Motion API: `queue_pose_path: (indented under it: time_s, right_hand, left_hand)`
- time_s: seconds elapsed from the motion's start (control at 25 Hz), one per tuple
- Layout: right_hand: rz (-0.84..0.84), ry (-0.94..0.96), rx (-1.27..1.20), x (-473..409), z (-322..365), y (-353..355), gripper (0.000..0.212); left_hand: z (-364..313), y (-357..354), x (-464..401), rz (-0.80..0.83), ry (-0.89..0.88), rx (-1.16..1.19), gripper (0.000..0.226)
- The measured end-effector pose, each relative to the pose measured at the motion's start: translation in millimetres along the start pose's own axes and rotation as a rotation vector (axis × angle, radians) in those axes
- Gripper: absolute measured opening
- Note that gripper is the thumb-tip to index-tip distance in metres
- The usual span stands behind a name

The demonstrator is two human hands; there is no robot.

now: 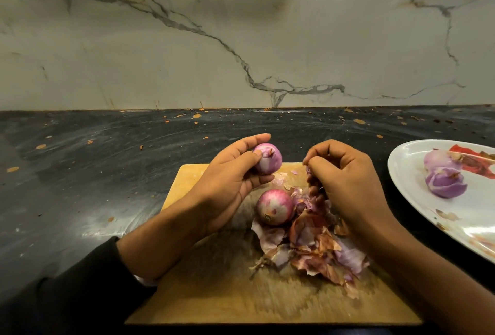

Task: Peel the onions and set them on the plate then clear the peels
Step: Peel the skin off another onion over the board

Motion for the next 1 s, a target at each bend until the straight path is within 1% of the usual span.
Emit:
queue_pose_path:
  time_s: [0.12,0.2,0.24,0.4,0.48,0.64,0.72,0.88,1.0]
  right_hand:
    - [-0.012,0.075,0.148,3.3,6.8,-4.4,0.022]
    - [0.019,0.080,0.230,3.4,5.1,-10.5,0.012]
    - [0.031,0.099,0.232,4.0,6.0,-11.9,0.008]
    - [0.032,0.216,0.071,9.6,17.7,-8.6,0.015]
    - [0.013,0.227,0.045,9.8,18.6,-6.2,0.014]
    - [-0.004,0.240,0.056,8.6,17.5,-4.3,0.015]
    - [-0.012,0.247,0.067,8.7,17.4,-3.8,0.016]
    - [-0.031,0.245,0.117,10.5,15.8,-5.0,0.014]
    - [-0.067,0.261,0.150,14.5,18.3,-5.0,0.009]
  left_hand:
    - [-1.3,-1.6,1.3,-0.015,0.005,0.043,0.031]
    - [-1.8,-1.6,2.1,-0.013,0.007,0.061,0.032]
    - [-2.1,-1.7,2.5,-0.008,0.007,0.061,0.033]
    - [-2.9,-6.6,6.0,0.026,0.016,0.064,0.038]
    - [-4.0,-9.1,7.1,0.046,0.018,0.064,0.043]
    - [-4.7,-10.5,7.7,0.044,0.006,0.102,0.041]
    - [-5.5,-8.9,7.3,0.043,-0.014,0.052,0.042]
    - [-9.4,-6.9,8.1,0.065,-0.077,-0.151,0.042]
    - [-12.4,-8.8,8.5,0.072,-0.114,-0.206,0.041]
Point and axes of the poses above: each hand's wrist, its own x-axis away from the middle knuckle, its own y-axis out of the back of the hand, z = x × y, the point moved 10 cm from there along -x, towards the middle knuckle, and after that the axes turned 11 degrees about -y, right-handed, at the moved point
